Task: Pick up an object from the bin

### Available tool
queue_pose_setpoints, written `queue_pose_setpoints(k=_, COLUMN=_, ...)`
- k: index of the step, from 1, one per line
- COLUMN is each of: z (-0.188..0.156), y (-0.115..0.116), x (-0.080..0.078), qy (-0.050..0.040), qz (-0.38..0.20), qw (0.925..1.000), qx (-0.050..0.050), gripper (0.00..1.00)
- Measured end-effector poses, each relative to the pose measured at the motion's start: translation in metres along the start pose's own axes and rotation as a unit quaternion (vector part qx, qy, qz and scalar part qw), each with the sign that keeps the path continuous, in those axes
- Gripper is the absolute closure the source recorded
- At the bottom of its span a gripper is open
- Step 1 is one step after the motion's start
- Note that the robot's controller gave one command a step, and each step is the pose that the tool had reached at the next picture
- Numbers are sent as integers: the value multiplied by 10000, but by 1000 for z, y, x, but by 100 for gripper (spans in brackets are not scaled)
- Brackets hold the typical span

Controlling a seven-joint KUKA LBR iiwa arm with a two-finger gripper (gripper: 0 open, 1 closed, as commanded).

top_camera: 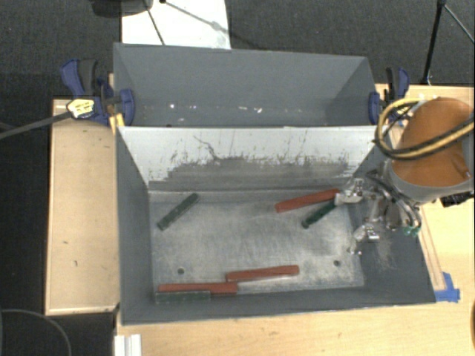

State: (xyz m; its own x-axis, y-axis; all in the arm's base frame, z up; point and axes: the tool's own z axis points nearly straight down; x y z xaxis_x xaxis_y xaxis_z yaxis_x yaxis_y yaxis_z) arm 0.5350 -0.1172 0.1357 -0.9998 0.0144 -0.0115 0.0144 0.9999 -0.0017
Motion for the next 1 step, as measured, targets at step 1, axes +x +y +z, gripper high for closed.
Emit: queue_pose_setpoints(k=1, z=51, y=13, x=-32, qy=29, qz=-463, qw=9989, qx=-6, gripper=0)
